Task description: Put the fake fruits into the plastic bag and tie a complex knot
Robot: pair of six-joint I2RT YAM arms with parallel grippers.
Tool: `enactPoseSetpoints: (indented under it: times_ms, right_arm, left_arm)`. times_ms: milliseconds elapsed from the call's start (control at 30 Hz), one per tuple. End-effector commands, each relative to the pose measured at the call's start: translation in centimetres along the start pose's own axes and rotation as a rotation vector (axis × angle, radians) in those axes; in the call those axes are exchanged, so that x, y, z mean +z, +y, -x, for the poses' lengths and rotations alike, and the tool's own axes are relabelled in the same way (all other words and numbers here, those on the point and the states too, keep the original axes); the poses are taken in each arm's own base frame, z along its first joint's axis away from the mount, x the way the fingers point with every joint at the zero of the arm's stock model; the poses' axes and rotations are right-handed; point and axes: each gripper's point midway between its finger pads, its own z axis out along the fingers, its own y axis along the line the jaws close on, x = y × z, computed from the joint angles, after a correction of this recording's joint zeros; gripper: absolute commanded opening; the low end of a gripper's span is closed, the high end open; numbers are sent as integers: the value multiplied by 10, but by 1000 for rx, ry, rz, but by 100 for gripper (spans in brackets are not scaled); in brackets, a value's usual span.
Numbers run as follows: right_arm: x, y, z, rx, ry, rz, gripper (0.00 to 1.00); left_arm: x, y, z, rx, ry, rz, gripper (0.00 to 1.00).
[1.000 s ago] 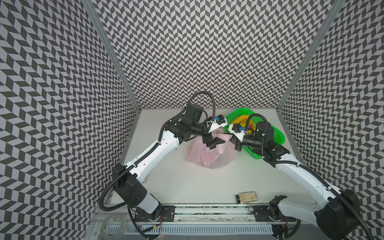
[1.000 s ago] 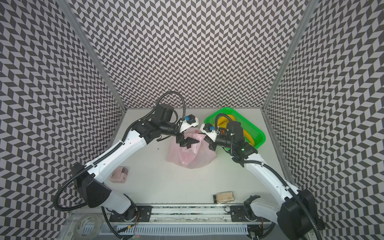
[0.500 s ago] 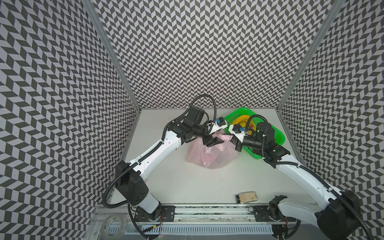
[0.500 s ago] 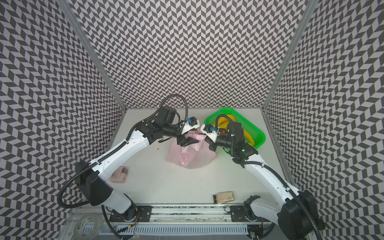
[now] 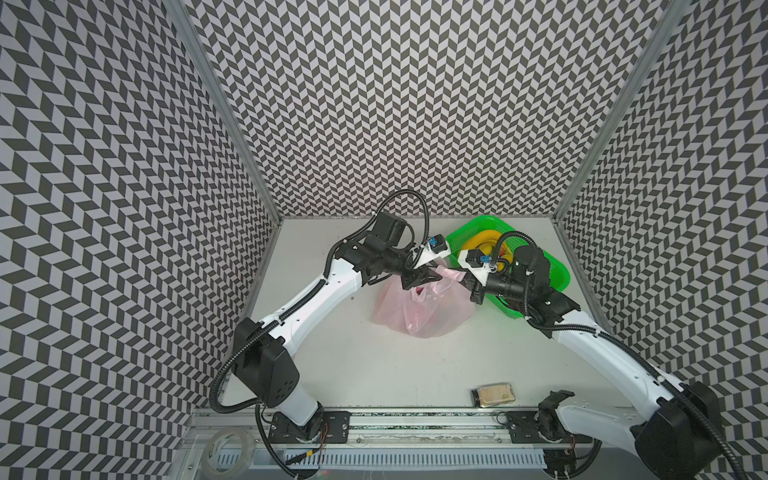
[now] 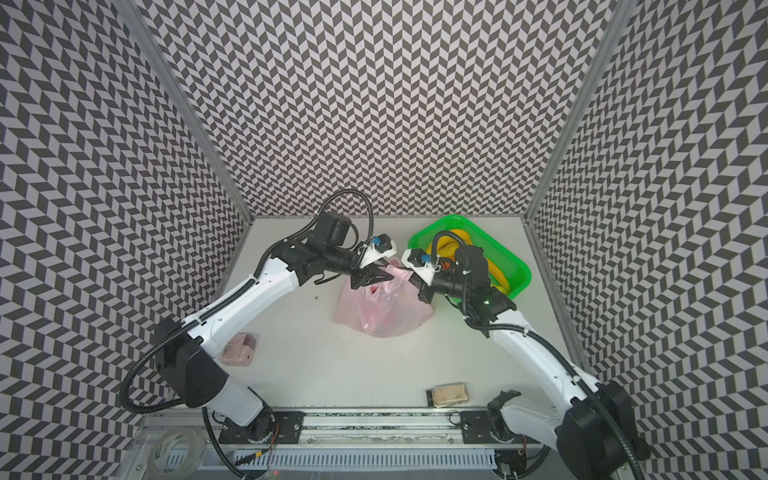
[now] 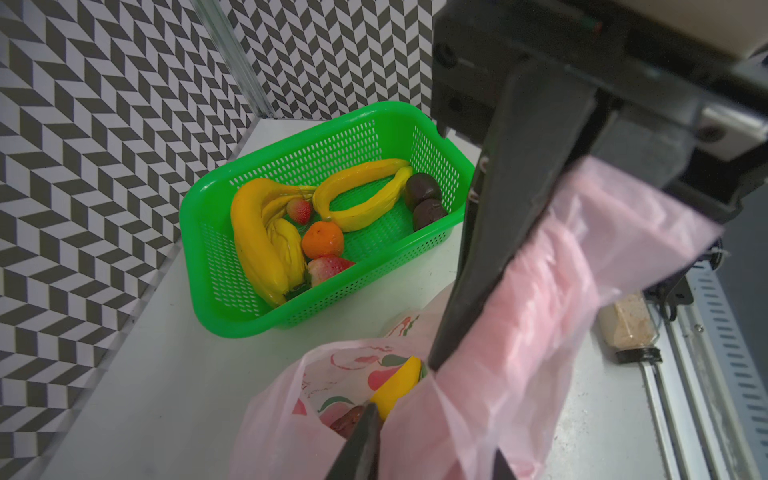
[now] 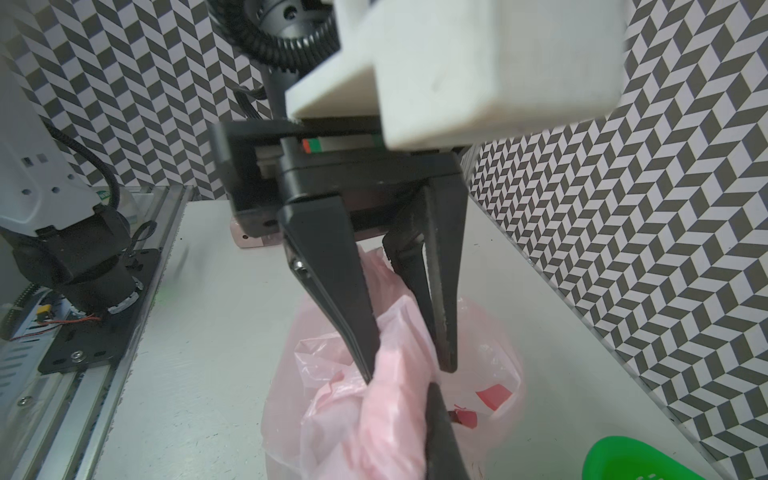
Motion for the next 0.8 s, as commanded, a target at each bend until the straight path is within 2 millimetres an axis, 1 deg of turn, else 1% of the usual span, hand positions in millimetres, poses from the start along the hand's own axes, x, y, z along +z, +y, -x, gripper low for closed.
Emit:
enactPoseSetpoints:
  times_ms: [0, 67, 133, 233, 300, 367, 400, 467, 567, 667, 733, 767]
  right_arm:
    - [-3, -1, 20, -53, -53, -10, 0]
    - [-4, -3, 22, -43, -52, -19, 0]
    - [-4, -5, 24, -24, -50, -25, 2]
    - [-5, -9, 23, 7, -15, -42, 18]
    - [-6, -10, 16, 31, 34, -52, 29]
    - [-11, -12, 11, 53, 80, -74, 38]
    - [-13, -11, 7, 56, 103, -83, 45]
    - [-20, -7, 4, 42, 142, -80, 62]
    - [-29, -4, 2, 21, 202, -79, 83]
    - [-37, 1, 9, 19, 230, -55, 93]
    - [-40, 4, 16, 21, 224, -43, 97]
    - [-40, 2, 20, 26, 214, -51, 98]
  left_arm:
    - [-6, 2, 2, 26, -2, 2, 20]
    - [-6, 2, 3, 28, -5, 3, 12]
    - [-7, 1, 4, 32, -9, 6, 8]
    - [-9, 2, 6, 35, -21, 17, 4]
    - [-11, 3, 8, 37, -29, 32, 1]
    - [-13, 4, 10, 41, -38, 47, 0]
    - [-14, 3, 11, 43, -42, 51, 0]
    - [-15, 3, 12, 49, -54, 57, 0]
    - [-14, 4, 13, 44, -58, 58, 0]
    - [-14, 3, 14, 44, -66, 56, 0]
    - [-14, 4, 14, 46, -69, 57, 0]
    - [-13, 3, 14, 46, -70, 54, 0]
